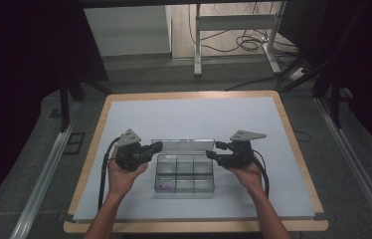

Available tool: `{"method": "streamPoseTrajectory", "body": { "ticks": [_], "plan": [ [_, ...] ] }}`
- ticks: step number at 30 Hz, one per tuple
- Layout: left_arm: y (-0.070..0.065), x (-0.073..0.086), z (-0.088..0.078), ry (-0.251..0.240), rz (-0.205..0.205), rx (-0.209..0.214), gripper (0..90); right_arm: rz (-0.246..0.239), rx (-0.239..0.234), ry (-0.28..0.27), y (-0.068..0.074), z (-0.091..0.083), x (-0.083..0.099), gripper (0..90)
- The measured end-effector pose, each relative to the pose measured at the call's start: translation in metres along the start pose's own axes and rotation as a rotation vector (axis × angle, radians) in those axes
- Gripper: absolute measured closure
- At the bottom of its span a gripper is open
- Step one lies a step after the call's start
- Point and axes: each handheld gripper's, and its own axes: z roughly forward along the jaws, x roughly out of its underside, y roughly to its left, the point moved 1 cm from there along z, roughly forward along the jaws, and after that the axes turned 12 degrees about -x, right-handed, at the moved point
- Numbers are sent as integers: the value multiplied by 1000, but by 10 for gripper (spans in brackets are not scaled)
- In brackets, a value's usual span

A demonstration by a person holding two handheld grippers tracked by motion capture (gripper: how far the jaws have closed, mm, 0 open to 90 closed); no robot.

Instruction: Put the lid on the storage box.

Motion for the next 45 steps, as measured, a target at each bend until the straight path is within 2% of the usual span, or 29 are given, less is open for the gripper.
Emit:
{"method": "streamPoseTrajectory", "body": {
  "ticks": [9,12,17,22,33,45],
  "plan": [
    [-2,2,-1,1,3,1,883,-13,60,11,5,-26,16,349],
    [-4,3,-1,-3,-1,3,883,-15,81,40,5,-29,20,329],
    [-5,6,-2,-6,-2,4,891,-4,101,38,2,-35,24,328],
    [-6,9,-5,-7,-1,5,897,12,103,16,0,-42,25,327],
    [-8,14,-7,-4,7,11,898,25,110,10,-3,-48,29,324],
    [-10,15,-8,-10,5,18,898,20,117,6,-3,-52,30,324]
  ]
}}
